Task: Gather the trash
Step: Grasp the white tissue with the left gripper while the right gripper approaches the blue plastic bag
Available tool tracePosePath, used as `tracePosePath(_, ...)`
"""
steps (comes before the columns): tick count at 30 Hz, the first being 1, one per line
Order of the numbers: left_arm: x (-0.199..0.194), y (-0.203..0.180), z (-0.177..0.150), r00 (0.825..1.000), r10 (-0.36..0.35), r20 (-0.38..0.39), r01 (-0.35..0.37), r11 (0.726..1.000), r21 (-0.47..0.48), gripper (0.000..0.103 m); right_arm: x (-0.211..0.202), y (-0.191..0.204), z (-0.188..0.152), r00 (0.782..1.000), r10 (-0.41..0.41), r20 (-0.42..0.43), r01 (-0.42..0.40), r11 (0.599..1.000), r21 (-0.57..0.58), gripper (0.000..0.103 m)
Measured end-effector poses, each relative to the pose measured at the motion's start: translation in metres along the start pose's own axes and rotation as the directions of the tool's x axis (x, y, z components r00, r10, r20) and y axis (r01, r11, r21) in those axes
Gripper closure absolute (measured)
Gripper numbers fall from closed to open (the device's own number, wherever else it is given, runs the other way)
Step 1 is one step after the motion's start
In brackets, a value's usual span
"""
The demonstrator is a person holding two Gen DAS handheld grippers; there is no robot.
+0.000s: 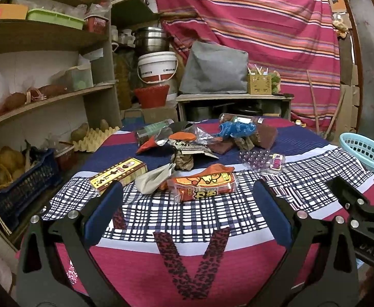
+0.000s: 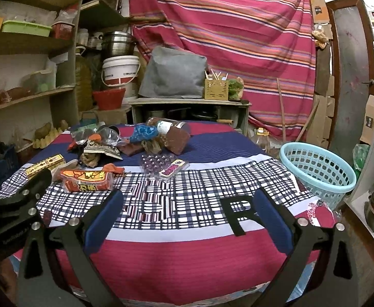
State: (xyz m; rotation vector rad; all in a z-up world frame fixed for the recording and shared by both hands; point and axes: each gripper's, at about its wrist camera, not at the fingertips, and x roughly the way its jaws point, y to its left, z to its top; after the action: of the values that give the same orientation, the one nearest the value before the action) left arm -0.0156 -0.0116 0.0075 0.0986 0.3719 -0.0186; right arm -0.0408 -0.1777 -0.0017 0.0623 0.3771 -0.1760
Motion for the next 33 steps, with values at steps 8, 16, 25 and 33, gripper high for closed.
tracePosePath(8, 0.004, 0.014, 0.005, 0.999, 0.013, -0.032, -0.015, 0.999, -0.042, 0.005, 0.003, -0.010, 0.003, 1.000, -0.010, -0.016, 0.010, 0.999, 0.037, 0.004)
tracePosePath(16, 0.036, 0.046, 0.021, 0.995, 0.091, -0.051, -0.092, 0.996, -0.006, 0.005, 0.024, -0.015, 0.025, 1.000, -0.014, 0.001, 0.014, 1.000, 0.024, 0.004)
tracePosePath(25, 0.086, 0.087, 0.024, 0.987, 0.107, -0.123, -0.108, 0.994, -0.002, 0.005, 0.075, -0.010, 0.043, 0.998, -0.036, -0.055, 0.036, 0.999, -0.003, 0.004)
tracePosePath(33, 0.127, 0.065, 0.021, 0.975, 0.030, -0.220, -0.024, 0.999, 0.032, 0.005, 0.107, -0.013, 0.048, 0.991, -0.032, -0.130, 0.031, 0.999, -0.008, 0.004)
